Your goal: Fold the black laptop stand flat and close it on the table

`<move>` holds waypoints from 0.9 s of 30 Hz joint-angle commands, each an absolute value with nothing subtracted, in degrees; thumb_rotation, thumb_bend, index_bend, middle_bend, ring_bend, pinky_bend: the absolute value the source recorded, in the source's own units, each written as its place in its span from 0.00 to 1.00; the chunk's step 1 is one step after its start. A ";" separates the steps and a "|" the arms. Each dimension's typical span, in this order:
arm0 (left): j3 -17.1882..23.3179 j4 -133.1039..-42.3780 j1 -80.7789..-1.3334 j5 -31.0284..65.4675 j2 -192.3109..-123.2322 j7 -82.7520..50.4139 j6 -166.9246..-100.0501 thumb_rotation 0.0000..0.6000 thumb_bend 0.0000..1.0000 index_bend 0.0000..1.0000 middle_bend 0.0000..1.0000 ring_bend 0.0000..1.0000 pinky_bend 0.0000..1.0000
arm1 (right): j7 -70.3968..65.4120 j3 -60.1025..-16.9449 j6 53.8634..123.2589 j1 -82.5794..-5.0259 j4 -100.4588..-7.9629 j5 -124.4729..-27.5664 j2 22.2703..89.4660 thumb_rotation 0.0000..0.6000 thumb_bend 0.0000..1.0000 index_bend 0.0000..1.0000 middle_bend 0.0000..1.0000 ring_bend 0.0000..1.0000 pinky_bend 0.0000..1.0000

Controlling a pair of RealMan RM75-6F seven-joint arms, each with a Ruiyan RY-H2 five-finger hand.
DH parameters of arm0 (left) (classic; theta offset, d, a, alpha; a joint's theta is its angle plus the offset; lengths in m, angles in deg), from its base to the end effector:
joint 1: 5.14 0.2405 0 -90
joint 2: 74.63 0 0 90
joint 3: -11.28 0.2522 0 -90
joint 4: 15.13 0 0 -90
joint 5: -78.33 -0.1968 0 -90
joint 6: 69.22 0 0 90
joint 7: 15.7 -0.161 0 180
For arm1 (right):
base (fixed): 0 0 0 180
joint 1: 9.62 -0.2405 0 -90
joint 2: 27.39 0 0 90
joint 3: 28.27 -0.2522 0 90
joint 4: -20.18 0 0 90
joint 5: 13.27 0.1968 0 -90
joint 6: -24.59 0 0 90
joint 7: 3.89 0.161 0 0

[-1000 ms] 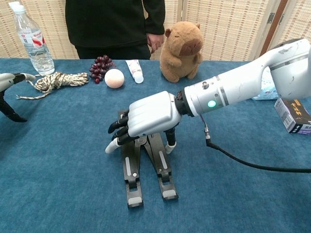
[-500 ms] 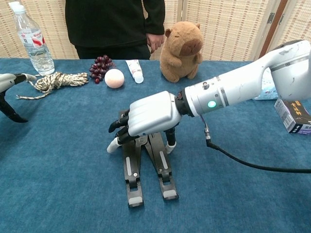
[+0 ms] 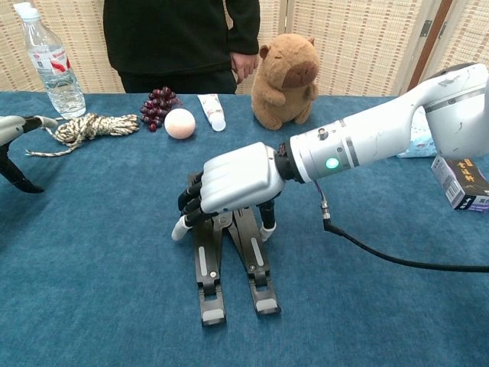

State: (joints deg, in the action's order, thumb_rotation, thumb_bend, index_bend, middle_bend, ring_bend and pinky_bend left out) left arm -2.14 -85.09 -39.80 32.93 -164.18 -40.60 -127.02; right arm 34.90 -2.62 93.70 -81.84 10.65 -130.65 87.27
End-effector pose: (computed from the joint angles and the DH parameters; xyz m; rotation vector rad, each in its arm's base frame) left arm -0.2779 0.3725 0.0401 -1.3955 -1.0590 -0.5997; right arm -0.0472 -0.3850 -0.1075 2.8556 0.3082 0.8177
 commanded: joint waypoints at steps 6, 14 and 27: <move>-2.08 -85.35 -39.70 32.96 -164.06 -40.71 -127.14 1.00 0.00 0.02 0.05 0.05 0.13 | 34.76 -2.82 93.93 -81.82 10.50 -130.40 87.21 1.00 0.05 0.18 0.45 0.16 0.25; -2.05 -85.66 -39.60 33.00 -163.97 -40.84 -127.31 1.00 0.00 0.02 0.05 0.05 0.13 | 34.69 -2.84 93.77 -81.80 10.37 -130.29 87.12 1.00 0.05 0.20 0.49 0.18 0.25; -2.07 -86.06 -39.68 32.99 -163.82 -41.21 -127.56 1.00 0.00 0.02 0.05 0.05 0.13 | 34.43 -3.09 94.06 -81.74 10.13 -130.00 86.93 1.00 0.07 0.27 0.58 0.23 0.25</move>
